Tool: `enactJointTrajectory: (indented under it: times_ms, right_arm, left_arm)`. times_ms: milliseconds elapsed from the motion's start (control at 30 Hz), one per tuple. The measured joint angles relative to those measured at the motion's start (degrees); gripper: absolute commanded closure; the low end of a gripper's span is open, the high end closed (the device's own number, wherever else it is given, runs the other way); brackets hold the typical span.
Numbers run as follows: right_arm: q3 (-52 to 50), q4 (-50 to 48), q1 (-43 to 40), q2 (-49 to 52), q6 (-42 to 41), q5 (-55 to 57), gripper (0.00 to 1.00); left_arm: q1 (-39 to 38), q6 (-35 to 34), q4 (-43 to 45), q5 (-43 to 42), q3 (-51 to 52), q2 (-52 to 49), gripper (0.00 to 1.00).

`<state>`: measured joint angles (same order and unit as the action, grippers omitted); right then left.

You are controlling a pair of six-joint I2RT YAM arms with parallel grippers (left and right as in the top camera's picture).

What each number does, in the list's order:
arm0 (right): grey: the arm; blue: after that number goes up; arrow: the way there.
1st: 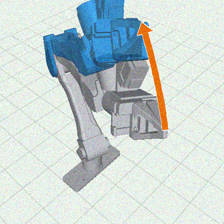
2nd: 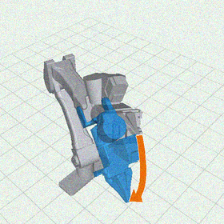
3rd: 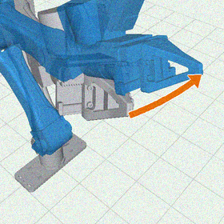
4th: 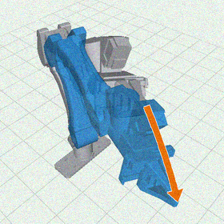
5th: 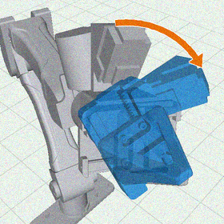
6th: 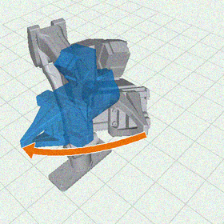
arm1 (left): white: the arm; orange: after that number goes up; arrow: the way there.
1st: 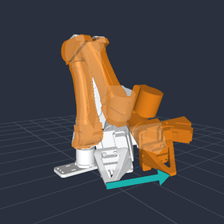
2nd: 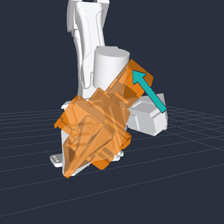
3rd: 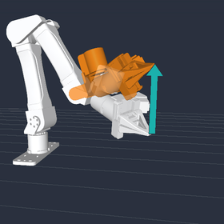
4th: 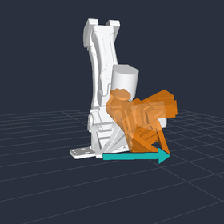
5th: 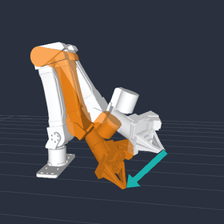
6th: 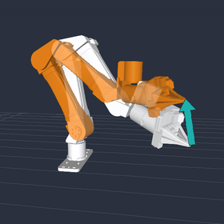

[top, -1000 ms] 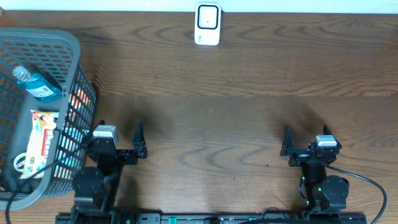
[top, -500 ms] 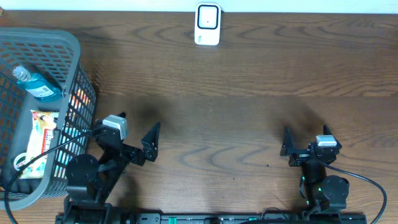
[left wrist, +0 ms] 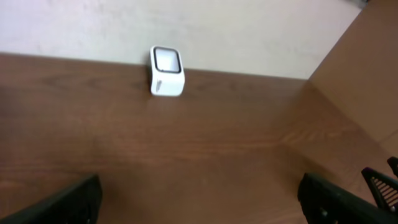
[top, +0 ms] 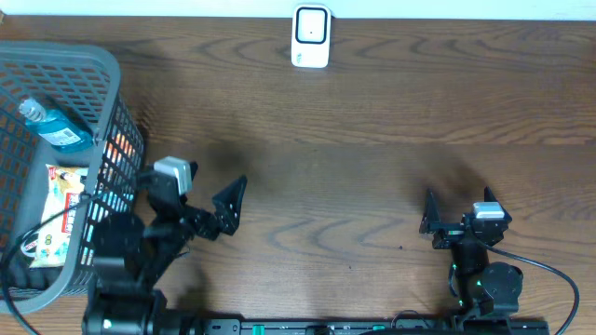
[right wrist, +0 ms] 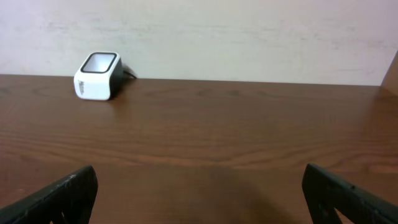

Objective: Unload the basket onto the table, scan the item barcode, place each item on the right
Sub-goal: 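Raise the left gripper and swing it toward the grey basket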

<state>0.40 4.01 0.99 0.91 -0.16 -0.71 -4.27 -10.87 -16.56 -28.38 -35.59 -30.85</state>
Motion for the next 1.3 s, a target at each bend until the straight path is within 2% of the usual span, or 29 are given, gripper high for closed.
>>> enactJointTrajectory:
  times_ms: [200,367,1300]
  right_arm:
    - [0.0,0.0,0.0,0.0,0.0,0.0,0.01]
    - [0.0,0.0,0.0,0.0,0.0,0.0,0.01]
    - [0.0,0.0,0.0,0.0,0.0,0.0,0.01]
  left_arm:
    - [0.0,-0.1,-2.8,0.0,-6.5,-8.8,0.02]
    - [0.0,-0.1,-3.0,0.0,-8.7,-12.3,0.02]
    - [0.0,-0.1,-4.9,-0.2,-8.9,-13.6,0.02]
